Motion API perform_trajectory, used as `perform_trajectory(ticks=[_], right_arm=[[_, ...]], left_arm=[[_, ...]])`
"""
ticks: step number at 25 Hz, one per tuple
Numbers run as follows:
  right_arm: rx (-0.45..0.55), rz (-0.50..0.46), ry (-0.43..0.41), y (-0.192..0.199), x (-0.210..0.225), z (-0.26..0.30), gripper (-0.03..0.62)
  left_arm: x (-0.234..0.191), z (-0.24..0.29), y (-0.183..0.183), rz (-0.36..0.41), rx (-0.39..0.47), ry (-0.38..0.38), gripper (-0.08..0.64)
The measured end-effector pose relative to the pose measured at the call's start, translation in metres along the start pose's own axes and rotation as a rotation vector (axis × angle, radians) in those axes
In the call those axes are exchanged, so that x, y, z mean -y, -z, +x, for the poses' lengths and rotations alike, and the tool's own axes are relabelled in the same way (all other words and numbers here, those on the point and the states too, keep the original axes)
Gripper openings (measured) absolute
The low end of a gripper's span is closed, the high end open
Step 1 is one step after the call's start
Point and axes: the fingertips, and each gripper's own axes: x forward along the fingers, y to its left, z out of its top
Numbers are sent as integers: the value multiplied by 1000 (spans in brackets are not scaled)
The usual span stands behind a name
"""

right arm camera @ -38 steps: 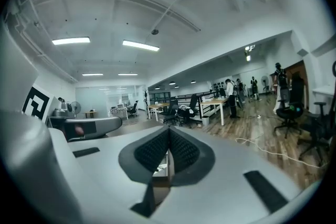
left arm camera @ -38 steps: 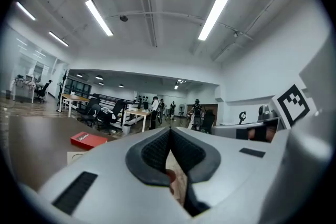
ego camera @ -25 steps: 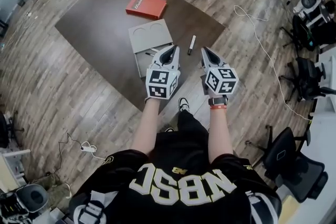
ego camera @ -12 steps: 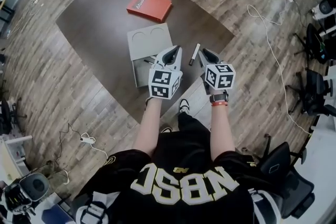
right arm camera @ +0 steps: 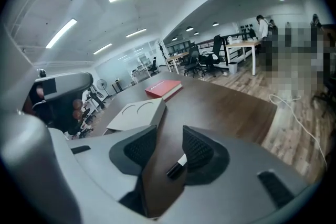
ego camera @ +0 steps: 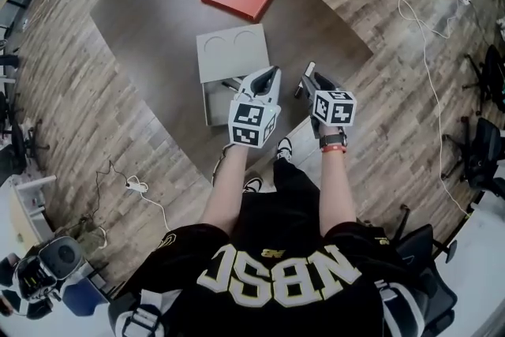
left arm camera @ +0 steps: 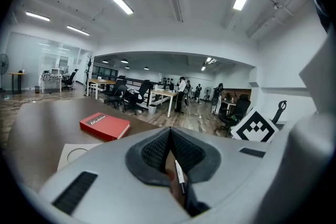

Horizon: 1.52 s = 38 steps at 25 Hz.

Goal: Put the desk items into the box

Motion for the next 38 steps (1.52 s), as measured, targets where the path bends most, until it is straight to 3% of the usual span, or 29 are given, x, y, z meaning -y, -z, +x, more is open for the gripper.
perform_trajectory(ticks=[9, 22, 32, 38], right_arm=[[-191, 30, -22, 45, 24, 48, 213], [-280, 17, 57, 66, 40, 79, 209], [-275, 7, 188, 72, 47, 77, 77], [-245, 52, 196, 77, 44, 69, 72]], left_arm=[[-6, 28, 18, -5, -51, -37, 15], [-31, 28, 25, -63, -43, -146, 15], [-53, 17, 22, -103, -32, -147, 15], [-60, 5, 19, -104, -35, -127, 15]])
